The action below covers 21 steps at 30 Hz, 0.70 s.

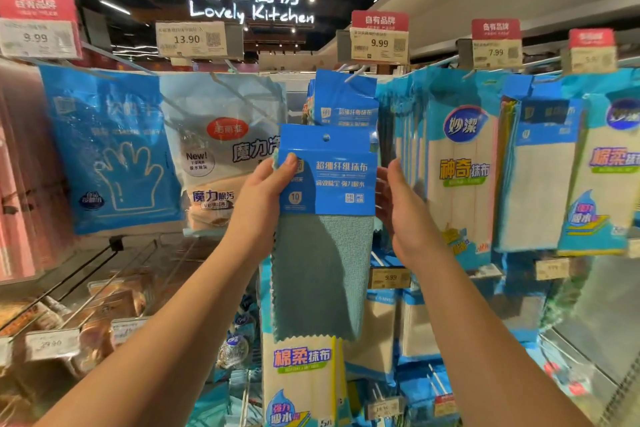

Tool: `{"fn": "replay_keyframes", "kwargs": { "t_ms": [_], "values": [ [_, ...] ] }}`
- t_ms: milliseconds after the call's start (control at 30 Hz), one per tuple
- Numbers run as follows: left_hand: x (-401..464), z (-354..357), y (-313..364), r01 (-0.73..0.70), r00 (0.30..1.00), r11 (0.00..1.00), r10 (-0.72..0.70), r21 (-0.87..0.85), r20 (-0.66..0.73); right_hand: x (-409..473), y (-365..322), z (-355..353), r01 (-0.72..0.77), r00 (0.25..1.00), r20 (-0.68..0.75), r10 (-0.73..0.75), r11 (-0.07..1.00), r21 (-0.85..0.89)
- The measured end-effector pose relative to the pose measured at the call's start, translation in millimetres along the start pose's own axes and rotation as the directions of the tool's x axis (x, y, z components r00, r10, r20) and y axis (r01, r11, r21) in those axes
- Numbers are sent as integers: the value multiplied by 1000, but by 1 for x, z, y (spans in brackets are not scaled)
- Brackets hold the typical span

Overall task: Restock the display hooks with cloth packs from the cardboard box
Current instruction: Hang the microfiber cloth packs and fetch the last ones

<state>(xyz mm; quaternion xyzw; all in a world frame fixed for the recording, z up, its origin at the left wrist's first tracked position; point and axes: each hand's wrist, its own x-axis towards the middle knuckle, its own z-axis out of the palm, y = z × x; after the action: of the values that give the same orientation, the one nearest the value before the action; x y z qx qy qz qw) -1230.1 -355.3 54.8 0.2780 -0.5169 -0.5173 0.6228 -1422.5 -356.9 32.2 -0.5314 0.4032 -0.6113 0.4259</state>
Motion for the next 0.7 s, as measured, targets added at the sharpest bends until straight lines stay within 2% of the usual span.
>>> {"fn": "replay_keyframes", "kwargs": {
  "t_ms": [67,200,300,433,600,700],
  "values": [
    [2,8,-6,6,1000,1000,-6,4,18,-8,2,0,-1,998,66,5,999,-49],
    [8,27,-11,-1,999,1000,2,-11,38,-8,-7,0,67,997,-38,-71,995,-77],
    [19,34,-7,-15,1000,991,13,136,13,4,-17,-4,128,985,-123,-122,991,48],
    [32,39,0,-70,996,892,84,446,-12,25,-36,-15,167,976,-153,-154,983,77],
    [48,50,10,-124,985,842,170,526,-41,48,-54,-17,202,971,-141,-195,979,36],
    [56,57,15,-138,979,845,196,517,-57,63,-61,-20,217,969,-129,-213,976,20]
  ]
}}
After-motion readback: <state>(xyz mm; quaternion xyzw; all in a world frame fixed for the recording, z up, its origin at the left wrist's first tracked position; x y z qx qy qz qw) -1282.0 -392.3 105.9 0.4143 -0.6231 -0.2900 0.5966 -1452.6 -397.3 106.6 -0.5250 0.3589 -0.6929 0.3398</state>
